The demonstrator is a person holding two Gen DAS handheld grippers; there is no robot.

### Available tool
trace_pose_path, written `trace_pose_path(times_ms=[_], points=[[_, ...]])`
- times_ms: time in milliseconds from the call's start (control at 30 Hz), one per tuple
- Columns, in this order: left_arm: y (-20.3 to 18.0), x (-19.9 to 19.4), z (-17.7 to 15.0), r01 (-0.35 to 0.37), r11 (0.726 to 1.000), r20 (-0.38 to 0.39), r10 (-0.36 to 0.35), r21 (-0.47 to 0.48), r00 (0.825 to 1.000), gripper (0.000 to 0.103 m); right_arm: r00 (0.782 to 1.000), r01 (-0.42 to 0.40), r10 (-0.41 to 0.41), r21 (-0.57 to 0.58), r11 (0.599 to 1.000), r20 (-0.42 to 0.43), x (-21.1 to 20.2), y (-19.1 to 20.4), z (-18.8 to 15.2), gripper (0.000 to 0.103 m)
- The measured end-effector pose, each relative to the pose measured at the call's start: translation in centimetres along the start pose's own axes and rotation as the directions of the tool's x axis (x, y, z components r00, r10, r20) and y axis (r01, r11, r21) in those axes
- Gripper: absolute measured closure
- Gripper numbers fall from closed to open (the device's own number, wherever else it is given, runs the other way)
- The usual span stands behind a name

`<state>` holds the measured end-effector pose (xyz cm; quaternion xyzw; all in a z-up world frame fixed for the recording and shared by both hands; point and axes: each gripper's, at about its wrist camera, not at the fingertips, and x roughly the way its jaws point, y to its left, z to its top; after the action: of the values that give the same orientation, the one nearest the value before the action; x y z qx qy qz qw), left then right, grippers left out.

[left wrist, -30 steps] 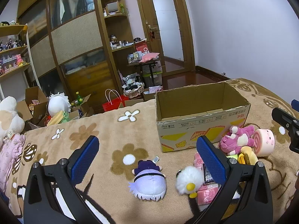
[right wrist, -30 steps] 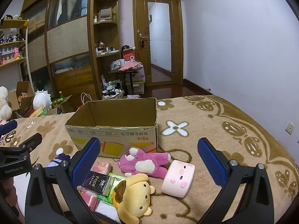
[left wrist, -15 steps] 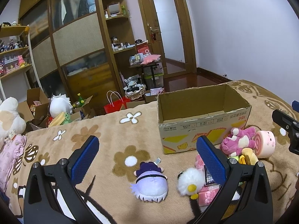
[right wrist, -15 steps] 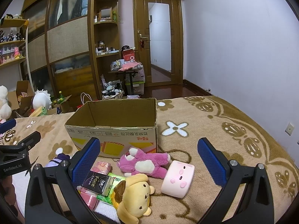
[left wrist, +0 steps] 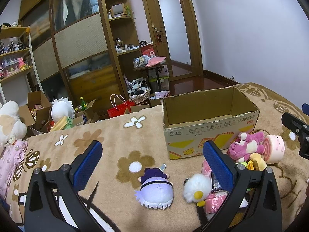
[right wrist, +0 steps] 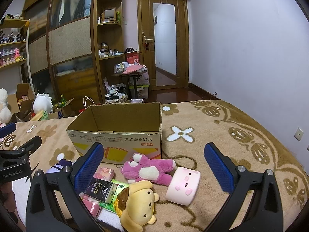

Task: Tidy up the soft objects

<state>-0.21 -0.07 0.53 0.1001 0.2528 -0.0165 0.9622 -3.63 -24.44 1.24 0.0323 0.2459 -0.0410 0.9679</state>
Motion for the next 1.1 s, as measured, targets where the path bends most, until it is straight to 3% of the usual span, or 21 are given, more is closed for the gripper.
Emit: trace_pose_path(times_ms=[1100], points=[[0.02, 0.04, -0.19, -0.006, 1.0, 0.002, 0.006, 0.004, 1.0, 0.0, 1.0, 0.004, -0.004, -0.004, 1.0, 0.003, -0.14, 0.2, -0.07, 0.0]])
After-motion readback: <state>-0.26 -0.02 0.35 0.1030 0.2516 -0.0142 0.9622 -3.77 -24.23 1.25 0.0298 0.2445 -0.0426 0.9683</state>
